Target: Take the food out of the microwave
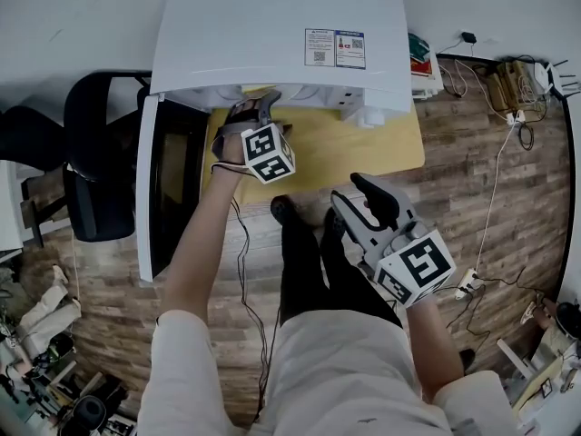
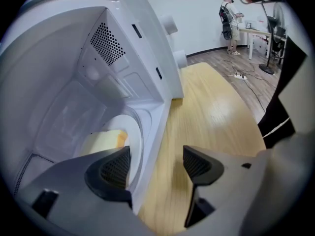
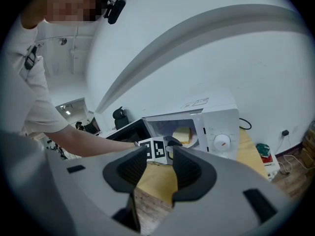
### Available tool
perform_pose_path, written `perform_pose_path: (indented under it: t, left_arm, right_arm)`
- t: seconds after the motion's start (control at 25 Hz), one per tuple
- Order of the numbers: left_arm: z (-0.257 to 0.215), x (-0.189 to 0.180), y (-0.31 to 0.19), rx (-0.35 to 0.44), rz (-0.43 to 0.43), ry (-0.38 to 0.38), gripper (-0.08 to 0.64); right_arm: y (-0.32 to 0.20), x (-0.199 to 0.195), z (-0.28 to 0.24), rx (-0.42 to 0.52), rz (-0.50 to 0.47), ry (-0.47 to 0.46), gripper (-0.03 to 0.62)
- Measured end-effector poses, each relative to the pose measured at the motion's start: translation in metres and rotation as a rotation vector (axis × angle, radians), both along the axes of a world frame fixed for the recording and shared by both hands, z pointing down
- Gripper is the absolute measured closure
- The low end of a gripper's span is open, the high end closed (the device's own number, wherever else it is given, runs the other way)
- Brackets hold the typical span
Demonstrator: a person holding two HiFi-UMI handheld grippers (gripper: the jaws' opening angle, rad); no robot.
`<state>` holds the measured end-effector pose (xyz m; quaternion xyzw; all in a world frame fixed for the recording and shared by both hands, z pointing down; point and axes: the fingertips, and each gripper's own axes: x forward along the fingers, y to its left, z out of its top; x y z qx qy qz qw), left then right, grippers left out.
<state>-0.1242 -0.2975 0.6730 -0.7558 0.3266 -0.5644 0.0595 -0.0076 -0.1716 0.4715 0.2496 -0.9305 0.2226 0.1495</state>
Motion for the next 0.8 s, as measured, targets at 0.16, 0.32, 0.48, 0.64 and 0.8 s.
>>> perform_pose_path:
  t: [0.16,0.32,0.48,0.64,0.8]
  left_arm:
    - [0.0004,0.0026,0.0071,0.0,0.005,-0.005,0.225]
    - [-0.0008,0.003,0.011,0.019,0.008,-0.019,0.243]
    - [-0.0063,0.0012,0.0095,0.073,-0.01,-0.025,0.325]
    - [-0.0057,-0.0006,0.0064,0.112,-0.022,-0.051,0.345]
    - [-0.0078,-0.0043,0.0026,0.192,-0.031,-0.098,0.394]
  right_arm:
    - [0.0029,0.0001,-0.0003,-0.005,-0.005,-0.005,0.446]
    - [0.0049,-0.0006,-0.0015,-0.006,-0.008,-0.009,0.448]
    - [0.0074,-0.0003,-0.0004,-0.009,-0.011,-0.008,0.448]
    - [0.0083,0.0007,0.0018,-0.012,-0.011,-0.004,0.448]
    - [0.0089,0.0015,0.0015,-0.012,-0.01,-0.001,0.448]
